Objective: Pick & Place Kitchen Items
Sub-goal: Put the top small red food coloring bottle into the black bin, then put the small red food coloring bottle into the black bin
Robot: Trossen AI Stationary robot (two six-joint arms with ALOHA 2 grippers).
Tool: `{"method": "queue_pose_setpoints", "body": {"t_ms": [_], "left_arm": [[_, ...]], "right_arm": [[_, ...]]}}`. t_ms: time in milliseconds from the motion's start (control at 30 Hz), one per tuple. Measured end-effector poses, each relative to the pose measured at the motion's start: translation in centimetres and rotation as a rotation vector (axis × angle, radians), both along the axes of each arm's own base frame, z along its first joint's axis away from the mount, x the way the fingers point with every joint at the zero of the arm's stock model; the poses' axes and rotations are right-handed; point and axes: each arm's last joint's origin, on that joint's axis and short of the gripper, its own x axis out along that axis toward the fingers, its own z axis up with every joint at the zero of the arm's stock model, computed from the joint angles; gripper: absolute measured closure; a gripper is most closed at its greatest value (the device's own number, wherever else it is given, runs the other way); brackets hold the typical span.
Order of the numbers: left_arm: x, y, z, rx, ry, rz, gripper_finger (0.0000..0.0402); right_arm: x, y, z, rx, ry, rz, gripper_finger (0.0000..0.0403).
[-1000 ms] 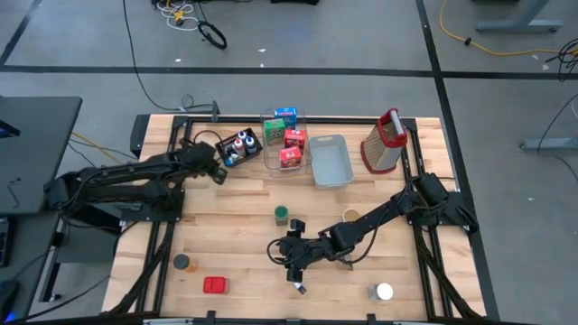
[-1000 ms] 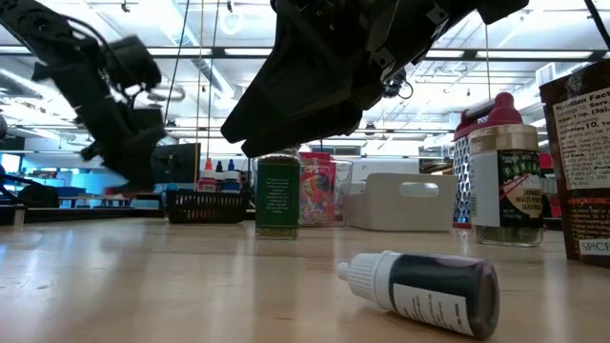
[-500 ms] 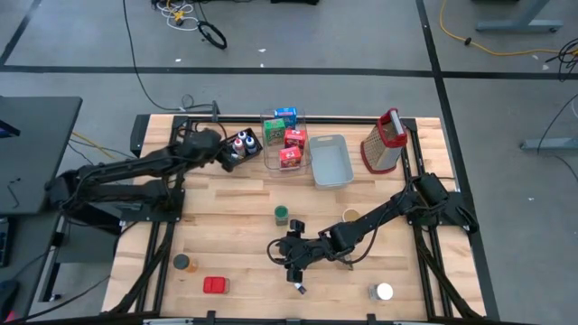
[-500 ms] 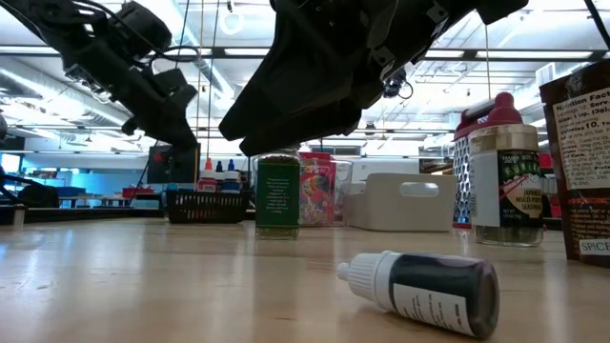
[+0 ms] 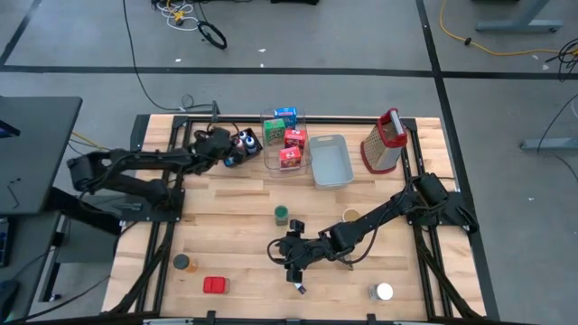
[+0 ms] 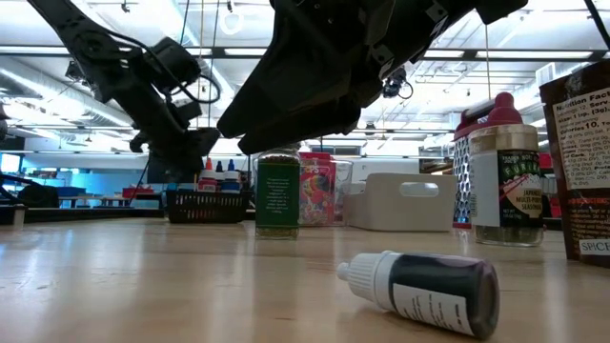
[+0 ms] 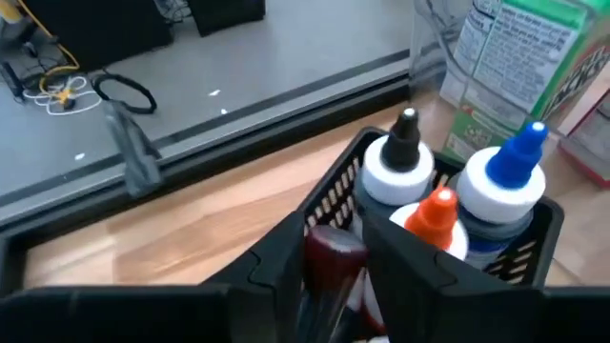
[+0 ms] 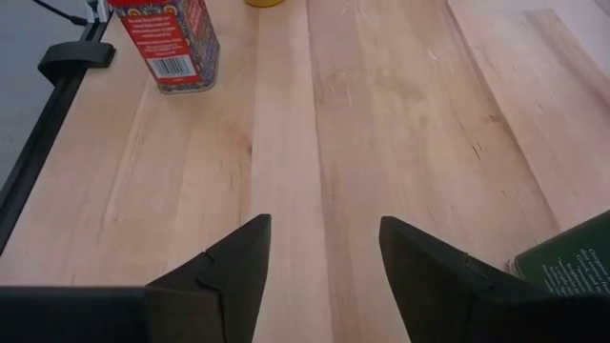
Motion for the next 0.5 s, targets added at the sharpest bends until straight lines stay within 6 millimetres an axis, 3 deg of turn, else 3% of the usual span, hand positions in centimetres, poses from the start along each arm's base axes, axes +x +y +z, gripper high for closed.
{"method": "queue_pose_setpoints", "body": {"t_ms": [300, 500], "left_arm": [[0.6, 0.4, -1.3, -0.009, 0.046, -0.013, 0.0255], [0.5, 0.1, -0.4, -0.003, -0.001, -0.032, 0.0248]], "right_arm": [[0.0, 0.0, 0.0, 0.0, 0.0, 0.0, 0.0193], [0.0, 0.0, 0.0, 0.0, 0.001, 0.001, 0.0193]]}}
